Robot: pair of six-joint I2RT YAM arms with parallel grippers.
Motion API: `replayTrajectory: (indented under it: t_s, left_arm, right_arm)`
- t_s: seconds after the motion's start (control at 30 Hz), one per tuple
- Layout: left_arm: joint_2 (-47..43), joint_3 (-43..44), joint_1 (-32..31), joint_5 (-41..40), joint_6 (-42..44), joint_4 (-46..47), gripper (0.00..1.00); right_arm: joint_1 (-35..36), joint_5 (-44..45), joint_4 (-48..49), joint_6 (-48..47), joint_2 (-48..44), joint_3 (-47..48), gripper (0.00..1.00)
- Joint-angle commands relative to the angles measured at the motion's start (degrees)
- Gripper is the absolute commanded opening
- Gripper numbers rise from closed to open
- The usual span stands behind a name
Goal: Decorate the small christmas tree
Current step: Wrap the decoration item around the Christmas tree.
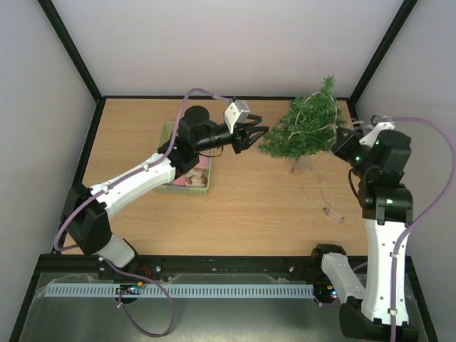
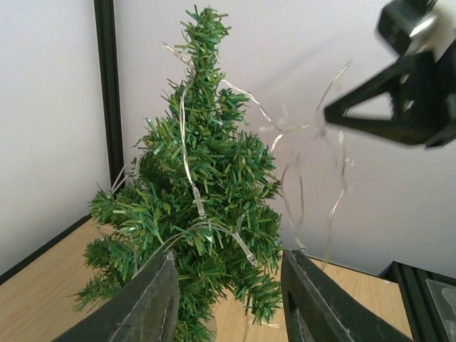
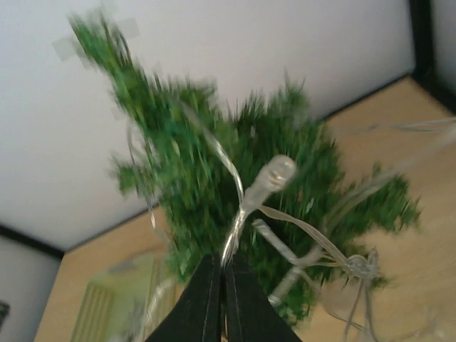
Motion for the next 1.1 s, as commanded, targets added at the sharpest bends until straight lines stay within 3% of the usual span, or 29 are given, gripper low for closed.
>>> replayTrajectory:
  t_s: [0.0, 0.13, 0.3, 0.9, 1.07]
  left_arm:
    - [-1.08, -0.5, -0.49, 3.15, -0.15, 1.09, 0.42]
    - [-2.24, -5.08, -3.66, 4.06, 1.63, 5.18, 0.41]
    - [-1.7, -12.64, -9.66, 1.16, 3.74, 16.72, 0.42]
    - [12.96, -8.59, -13.2, -2.26, 3.53, 23.89, 0.46]
    - [15.71, -10.49, -13.86, -0.05, -0.71, 32.45, 0.45]
  right_arm:
    - [-0.13, -15.55, 8.51, 3.72, -2.5, -10.2, 0.02]
    - [-0.13, -18.63, 11.84, 5.08, -4.74, -14.8, 0.02]
    - [-0.04, -23.03, 16.79, 11.01, -6.32, -18.17, 0.02]
    - [1.18, -22.21, 16.62, 16.32, -8.4, -18.39, 0.02]
    - [1.19, -22.77, 18.34, 18.31, -8.57, -18.87, 0.02]
